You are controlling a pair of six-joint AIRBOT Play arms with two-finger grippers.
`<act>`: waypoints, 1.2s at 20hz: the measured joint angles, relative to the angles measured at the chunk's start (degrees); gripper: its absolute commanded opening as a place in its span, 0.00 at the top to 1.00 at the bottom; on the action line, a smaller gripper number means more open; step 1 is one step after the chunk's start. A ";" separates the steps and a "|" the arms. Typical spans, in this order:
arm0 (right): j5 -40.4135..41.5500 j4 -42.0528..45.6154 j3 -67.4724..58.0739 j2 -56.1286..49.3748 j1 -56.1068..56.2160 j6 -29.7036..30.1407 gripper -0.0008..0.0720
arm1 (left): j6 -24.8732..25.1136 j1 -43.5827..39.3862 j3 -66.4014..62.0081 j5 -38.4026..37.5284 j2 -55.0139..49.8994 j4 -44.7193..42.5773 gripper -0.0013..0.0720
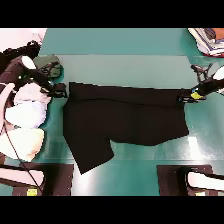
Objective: Fold the shirts.
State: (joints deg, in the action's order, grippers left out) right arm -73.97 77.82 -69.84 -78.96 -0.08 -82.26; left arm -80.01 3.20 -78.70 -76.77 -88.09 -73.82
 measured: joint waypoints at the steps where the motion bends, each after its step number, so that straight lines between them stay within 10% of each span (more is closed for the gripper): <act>1: -1.38 -0.07 0.04 1.88 -0.35 0.17 0.47 | -0.50 -0.02 2.23 -0.59 2.91 -1.22 0.43; 11: -8.22 -0.24 0.17 12.83 -2.47 0.74 0.47 | -3.80 0.07 43.80 -1.14 33.64 7.96 0.43; 21: -11.37 -0.26 0.17 14.27 -2.69 0.74 0.47 | -3.15 0.11 57.96 4.79 38.62 16.15 0.43; 22: -11.47 -0.31 0.17 14.27 -2.69 0.74 0.47 | -2.89 0.09 58.51 5.44 38.71 17.31 0.49; 23: -11.67 -0.66 0.20 14.29 -2.69 0.74 0.47 | -2.71 0.07 58.90 6.93 38.73 18.49 0.83; 24: -11.72 -1.09 0.48 14.45 -2.69 0.74 0.47 | -2.23 0.04 59.21 9.07 38.73 18.99 0.94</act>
State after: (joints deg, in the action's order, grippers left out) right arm -85.69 76.73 -69.36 -64.51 -2.76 -81.52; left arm -82.24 3.25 -19.49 -67.70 -49.36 -54.83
